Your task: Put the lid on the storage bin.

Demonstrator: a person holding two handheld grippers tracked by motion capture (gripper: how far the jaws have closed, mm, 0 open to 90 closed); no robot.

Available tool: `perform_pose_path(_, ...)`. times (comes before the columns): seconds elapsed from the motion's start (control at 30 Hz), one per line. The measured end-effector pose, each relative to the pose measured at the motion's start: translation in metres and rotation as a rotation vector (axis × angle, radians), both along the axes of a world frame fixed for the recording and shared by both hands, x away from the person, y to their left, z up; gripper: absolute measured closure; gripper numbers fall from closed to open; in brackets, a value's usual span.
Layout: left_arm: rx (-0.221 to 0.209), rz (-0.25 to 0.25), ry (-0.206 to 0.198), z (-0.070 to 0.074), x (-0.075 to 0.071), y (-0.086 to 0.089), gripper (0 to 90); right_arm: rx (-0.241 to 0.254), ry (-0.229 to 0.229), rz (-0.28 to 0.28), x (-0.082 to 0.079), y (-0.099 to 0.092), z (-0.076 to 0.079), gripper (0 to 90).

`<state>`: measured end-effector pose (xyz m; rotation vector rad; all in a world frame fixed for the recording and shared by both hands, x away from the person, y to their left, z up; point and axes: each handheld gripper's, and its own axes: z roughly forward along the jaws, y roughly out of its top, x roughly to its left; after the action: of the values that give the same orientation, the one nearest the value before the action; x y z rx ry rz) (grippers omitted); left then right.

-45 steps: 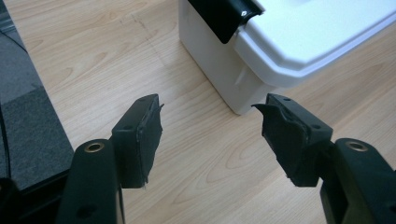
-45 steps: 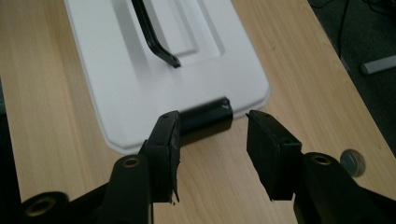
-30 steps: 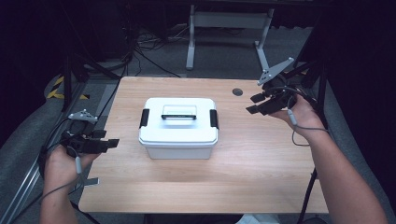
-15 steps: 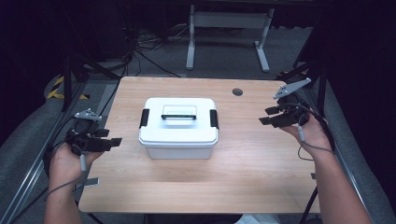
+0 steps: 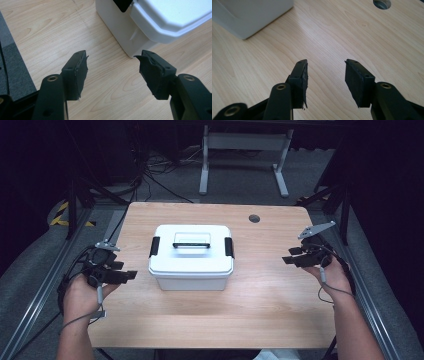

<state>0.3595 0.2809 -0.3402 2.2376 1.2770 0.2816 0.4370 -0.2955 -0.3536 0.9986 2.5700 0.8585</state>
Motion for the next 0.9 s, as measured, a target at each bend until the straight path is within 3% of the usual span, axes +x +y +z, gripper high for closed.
perform_pose_path(0.1,-0.002,-0.005,0.001,-0.001,0.000,0.000,39.3,-0.013,0.048,-0.023,0.005,-0.001,-0.012,51.9)
perform_pose_path(0.2,-0.006,-0.011,0.006,-0.001,0.000,0.001,39.2,-0.015,0.060,-0.027,0.006,-0.001,-0.017,51.9)
perform_pose_path(0.4,0.007,-0.009,0.034,-0.007,0.006,0.003,38.5,-0.082,0.106,-0.045,0.009,0.003,-0.031,50.4)
perform_pose_path(0.67,0.029,0.020,0.122,-0.018,0.016,0.006,37.1,-0.178,0.223,-0.032,0.014,0.013,-0.062,49.1)
perform_pose_path(0.9,0.028,0.012,0.124,-0.018,0.017,0.005,36.8,-0.214,0.271,-0.024,0.015,0.018,-0.075,47.9)
